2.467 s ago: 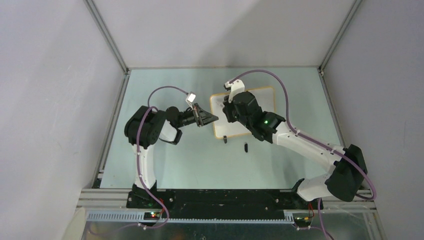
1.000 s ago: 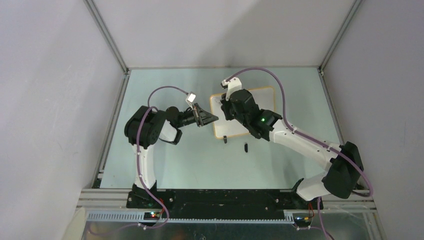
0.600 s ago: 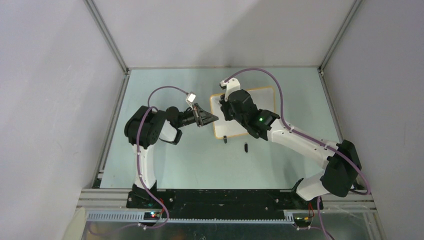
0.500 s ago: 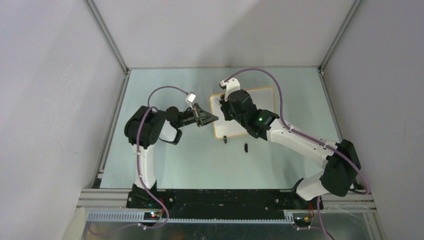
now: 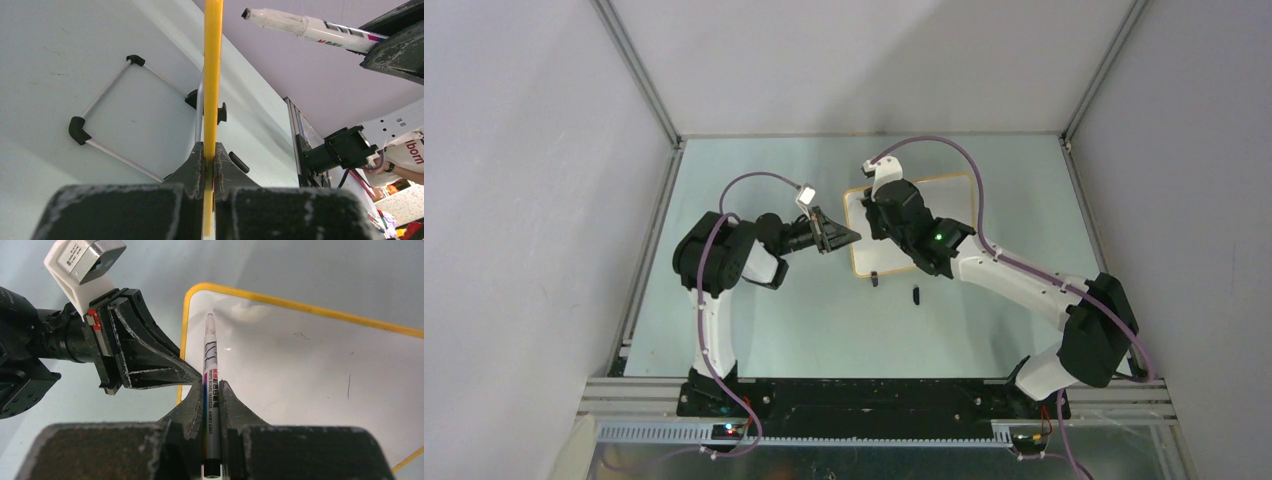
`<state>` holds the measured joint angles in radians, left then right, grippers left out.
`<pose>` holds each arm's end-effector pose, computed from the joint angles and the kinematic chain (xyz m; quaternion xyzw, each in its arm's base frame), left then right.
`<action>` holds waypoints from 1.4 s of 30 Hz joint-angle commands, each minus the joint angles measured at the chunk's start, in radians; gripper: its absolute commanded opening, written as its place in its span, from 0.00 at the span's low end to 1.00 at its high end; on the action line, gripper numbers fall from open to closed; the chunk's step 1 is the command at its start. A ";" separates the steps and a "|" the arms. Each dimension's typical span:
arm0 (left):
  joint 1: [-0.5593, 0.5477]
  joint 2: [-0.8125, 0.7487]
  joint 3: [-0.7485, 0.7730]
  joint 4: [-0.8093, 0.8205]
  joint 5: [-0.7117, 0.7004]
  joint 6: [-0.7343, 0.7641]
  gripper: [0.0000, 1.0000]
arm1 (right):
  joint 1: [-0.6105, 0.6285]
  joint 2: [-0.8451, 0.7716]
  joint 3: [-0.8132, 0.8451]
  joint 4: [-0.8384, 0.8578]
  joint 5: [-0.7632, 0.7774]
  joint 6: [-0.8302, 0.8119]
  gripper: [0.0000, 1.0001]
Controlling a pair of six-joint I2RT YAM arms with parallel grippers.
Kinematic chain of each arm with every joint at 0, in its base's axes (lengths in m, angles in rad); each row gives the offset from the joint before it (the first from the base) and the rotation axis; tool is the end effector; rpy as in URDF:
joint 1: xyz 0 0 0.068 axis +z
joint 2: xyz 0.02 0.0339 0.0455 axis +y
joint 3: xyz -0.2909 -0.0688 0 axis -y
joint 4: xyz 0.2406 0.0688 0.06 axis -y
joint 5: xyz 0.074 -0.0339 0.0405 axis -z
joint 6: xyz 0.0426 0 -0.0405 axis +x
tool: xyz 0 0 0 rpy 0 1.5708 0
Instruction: Write a sentence on the whiteboard
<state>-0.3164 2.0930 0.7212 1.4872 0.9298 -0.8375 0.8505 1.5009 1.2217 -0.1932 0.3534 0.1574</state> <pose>0.3413 -0.1477 0.1531 0.1703 0.6607 -0.6140 0.3967 0.2413 0.2526 0.3432 -0.1989 0.8209 0.1169 0.5224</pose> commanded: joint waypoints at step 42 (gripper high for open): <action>-0.006 -0.011 0.001 0.044 0.039 0.008 0.00 | -0.001 0.044 0.097 -0.059 -0.005 -0.022 0.00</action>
<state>-0.3164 2.0930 0.7212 1.4876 0.9306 -0.8375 0.8490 1.5467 1.2755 -0.2386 0.3523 0.1379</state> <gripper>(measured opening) 0.037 0.120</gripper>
